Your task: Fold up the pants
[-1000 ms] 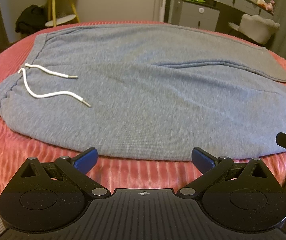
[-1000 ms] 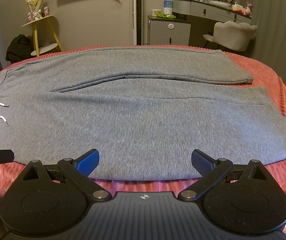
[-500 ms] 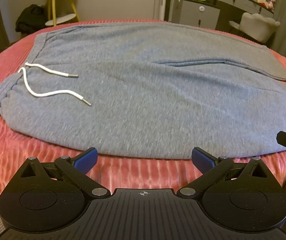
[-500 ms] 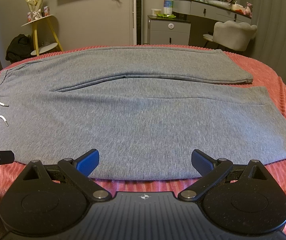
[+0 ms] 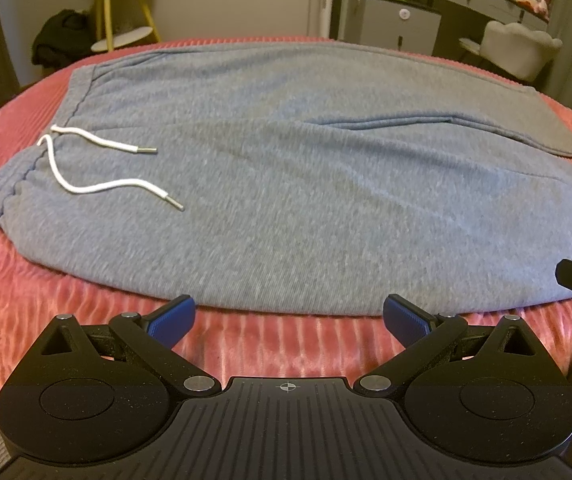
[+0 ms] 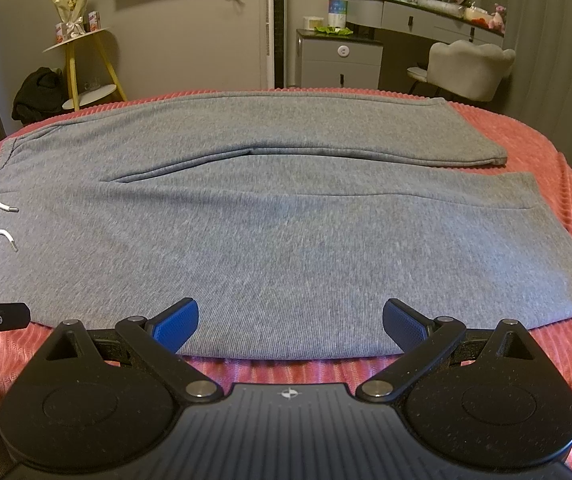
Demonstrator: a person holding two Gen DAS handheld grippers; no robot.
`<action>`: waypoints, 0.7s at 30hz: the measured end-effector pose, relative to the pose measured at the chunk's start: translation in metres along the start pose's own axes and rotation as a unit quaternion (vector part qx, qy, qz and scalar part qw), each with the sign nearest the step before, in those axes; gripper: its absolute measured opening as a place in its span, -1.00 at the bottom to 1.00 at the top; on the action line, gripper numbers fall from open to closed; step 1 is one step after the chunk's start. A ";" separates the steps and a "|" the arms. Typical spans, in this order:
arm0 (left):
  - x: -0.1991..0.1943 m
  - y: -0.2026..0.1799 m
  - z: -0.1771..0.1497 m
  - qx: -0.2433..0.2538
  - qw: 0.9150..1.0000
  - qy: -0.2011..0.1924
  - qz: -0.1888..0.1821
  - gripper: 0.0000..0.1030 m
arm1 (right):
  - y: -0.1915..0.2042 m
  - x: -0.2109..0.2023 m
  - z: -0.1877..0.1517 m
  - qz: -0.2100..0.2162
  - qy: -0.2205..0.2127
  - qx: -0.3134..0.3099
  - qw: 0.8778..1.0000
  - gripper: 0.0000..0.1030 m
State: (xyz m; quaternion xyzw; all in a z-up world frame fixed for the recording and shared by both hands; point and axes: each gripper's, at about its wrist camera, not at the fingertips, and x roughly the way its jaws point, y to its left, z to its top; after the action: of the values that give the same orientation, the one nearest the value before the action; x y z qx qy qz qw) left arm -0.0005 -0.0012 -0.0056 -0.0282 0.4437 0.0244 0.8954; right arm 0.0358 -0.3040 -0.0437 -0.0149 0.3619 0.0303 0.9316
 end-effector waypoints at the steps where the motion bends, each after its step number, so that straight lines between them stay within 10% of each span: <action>1: 0.000 -0.001 0.000 0.001 1.000 0.000 0.001 1.00 | 0.000 0.000 0.000 0.000 0.000 0.000 1.000 0.92; 21: 0.001 -0.004 0.001 0.008 1.000 0.006 0.009 1.00 | 0.001 0.001 -0.001 0.002 0.000 -0.001 1.000 0.92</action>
State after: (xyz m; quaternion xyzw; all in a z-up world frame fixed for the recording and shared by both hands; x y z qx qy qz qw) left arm 0.0008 -0.0047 -0.0056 -0.0171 0.4495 0.0286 0.8926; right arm 0.0357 -0.3029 -0.0448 -0.0147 0.3620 0.0325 0.9315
